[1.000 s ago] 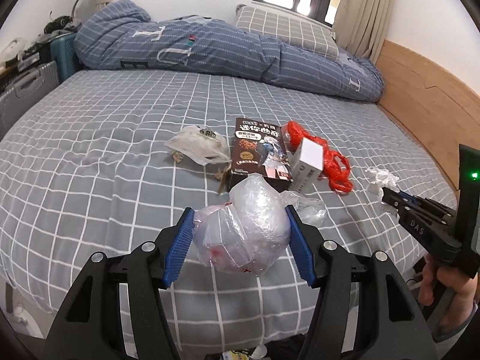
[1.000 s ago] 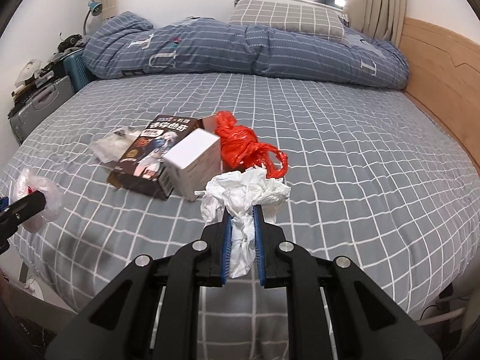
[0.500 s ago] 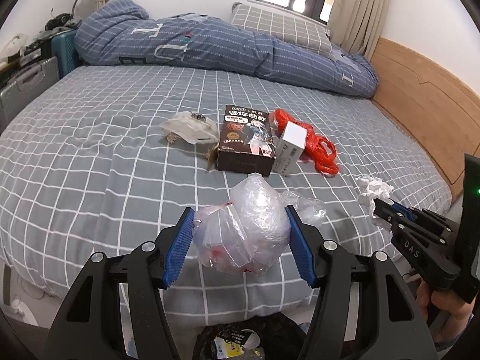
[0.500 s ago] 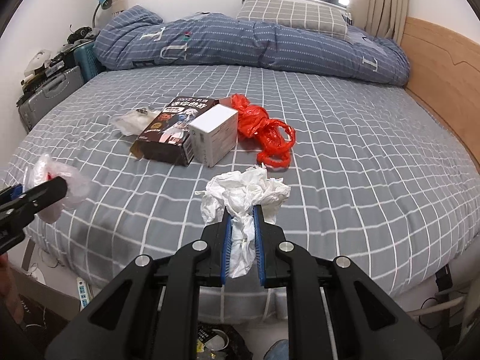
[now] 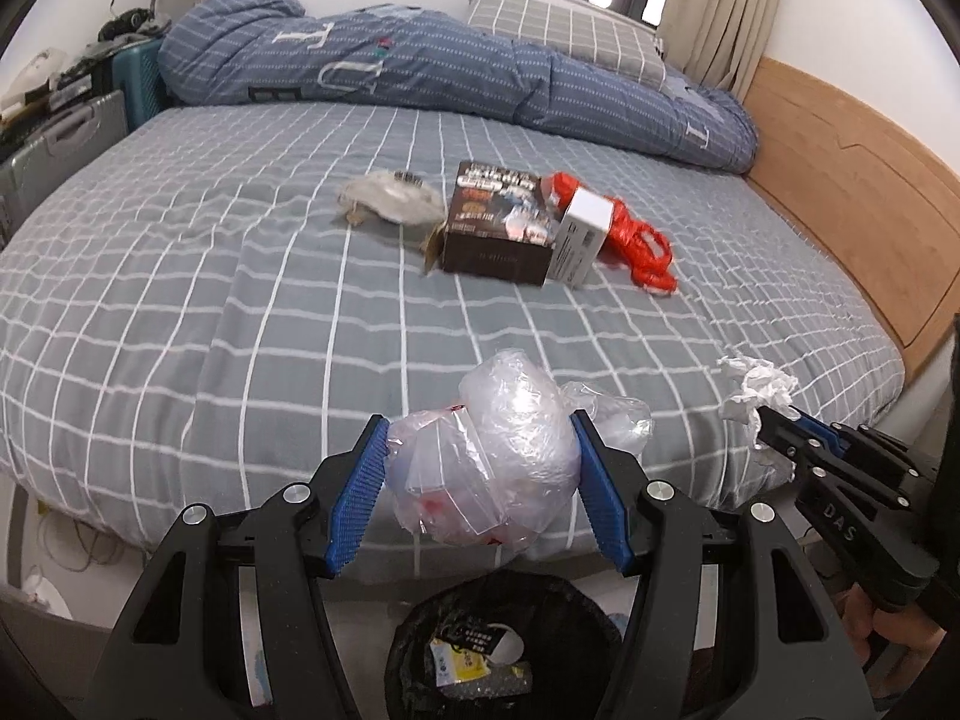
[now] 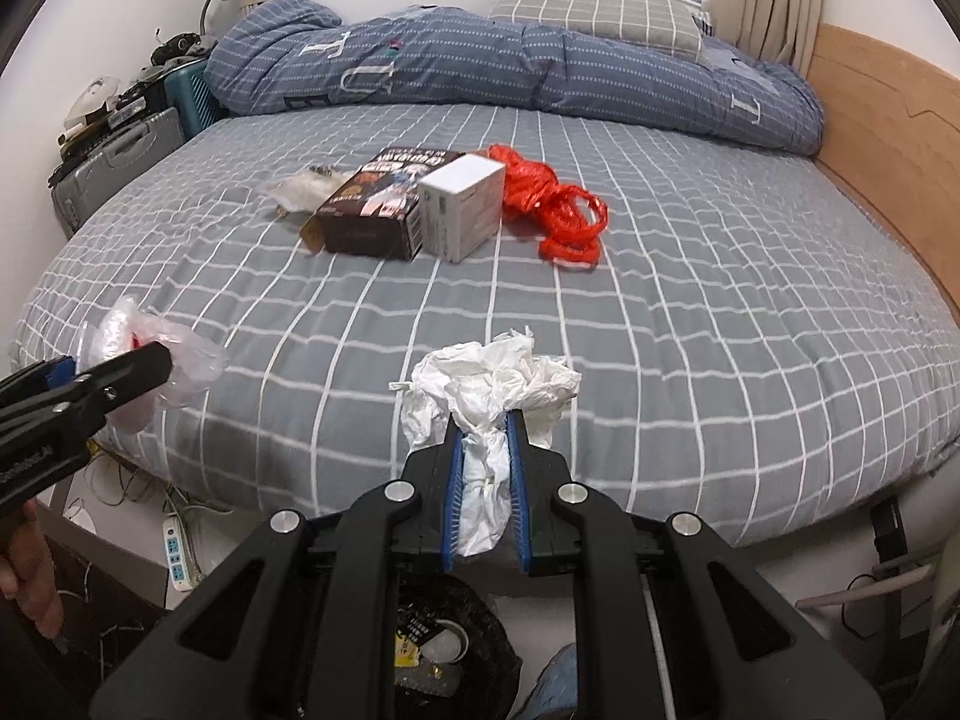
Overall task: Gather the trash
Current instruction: 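Carry the clear plastic bag and the tissue with both grippers over the bin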
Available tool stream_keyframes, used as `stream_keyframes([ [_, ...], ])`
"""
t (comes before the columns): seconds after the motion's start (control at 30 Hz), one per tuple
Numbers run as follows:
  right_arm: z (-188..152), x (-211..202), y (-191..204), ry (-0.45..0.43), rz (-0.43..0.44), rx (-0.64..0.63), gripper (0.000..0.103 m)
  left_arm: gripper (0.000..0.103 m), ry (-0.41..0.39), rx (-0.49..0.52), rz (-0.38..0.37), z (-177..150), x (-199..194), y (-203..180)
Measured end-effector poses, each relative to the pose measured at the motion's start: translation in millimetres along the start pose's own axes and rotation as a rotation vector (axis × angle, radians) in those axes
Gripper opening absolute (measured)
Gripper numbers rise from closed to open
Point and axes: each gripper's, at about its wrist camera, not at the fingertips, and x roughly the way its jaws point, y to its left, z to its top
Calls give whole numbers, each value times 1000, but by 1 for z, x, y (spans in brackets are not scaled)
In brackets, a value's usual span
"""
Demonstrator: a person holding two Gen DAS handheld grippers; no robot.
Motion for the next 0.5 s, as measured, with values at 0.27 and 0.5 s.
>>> stream_keyframes([
  [0.27,-24,-7,9,30,9,5,13,59,42,-16,13,-24,-3,6],
  [0.5,-48,-5,14,80,13,8,13,59,107,-11,29,-55,2,4],
])
